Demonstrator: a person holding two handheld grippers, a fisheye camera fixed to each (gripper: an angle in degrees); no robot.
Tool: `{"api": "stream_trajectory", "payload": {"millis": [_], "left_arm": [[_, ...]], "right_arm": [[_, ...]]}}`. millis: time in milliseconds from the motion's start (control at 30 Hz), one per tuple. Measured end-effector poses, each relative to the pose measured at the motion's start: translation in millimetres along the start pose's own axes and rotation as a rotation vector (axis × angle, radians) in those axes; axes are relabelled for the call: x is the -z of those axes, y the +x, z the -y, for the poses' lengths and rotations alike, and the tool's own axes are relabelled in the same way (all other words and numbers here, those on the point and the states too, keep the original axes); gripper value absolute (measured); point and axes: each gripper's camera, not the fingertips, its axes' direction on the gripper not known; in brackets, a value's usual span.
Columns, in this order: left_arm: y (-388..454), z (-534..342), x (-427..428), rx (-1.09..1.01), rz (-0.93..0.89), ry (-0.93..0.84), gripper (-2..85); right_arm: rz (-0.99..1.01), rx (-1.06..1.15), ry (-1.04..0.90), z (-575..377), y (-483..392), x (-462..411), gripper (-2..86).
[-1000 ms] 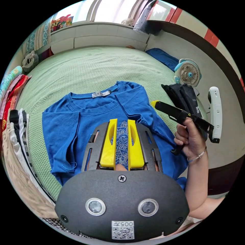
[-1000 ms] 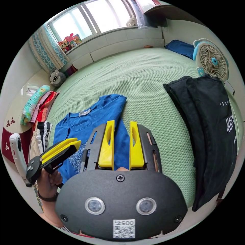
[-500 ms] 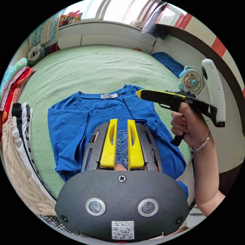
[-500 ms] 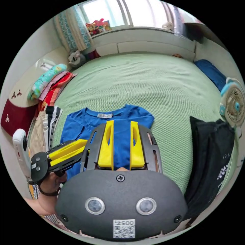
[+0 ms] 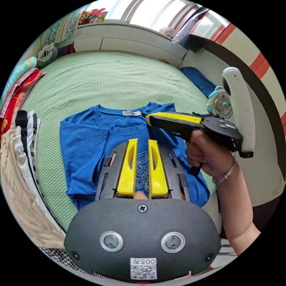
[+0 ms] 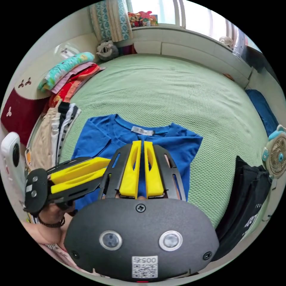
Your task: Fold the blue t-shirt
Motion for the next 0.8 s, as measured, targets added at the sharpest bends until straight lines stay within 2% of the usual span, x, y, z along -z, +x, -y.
{"api": "stream_trajectory", "payload": {"millis": [100,200,333,500,600,800], "left_arm": [[-1.6,0.4,5.5,0.008,-0.015,0.003,7.0],[3.6,-1.7,12.1,-0.03,0.01,0.005,7.1],[1.1,-1.0,15.5,-0.037,0.046,-0.007,7.2],[2.6,3.8,17.5,-0.03,0.013,-0.013,7.1],[9.1,6.3,19.0,-0.046,0.03,-0.017,7.1],[13.7,9.5,22.4,-0.044,0.025,-0.027,7.2]], "right_arm": [[0.107,0.077,-0.037,1.5,-15.6,4.5,4.7],[0.087,0.034,-0.022,4.8,-0.8,14.9,7.7],[0.03,-0.159,0.046,5.4,50.0,24.8,8.5],[-0.051,-0.194,-0.04,13.1,58.3,-11.1,9.0],[-0.106,-0.158,-0.09,22.8,45.3,-39.4,8.0],[-0.181,-0.145,-0.121,40.5,39.9,-59.9,-0.9]]}}
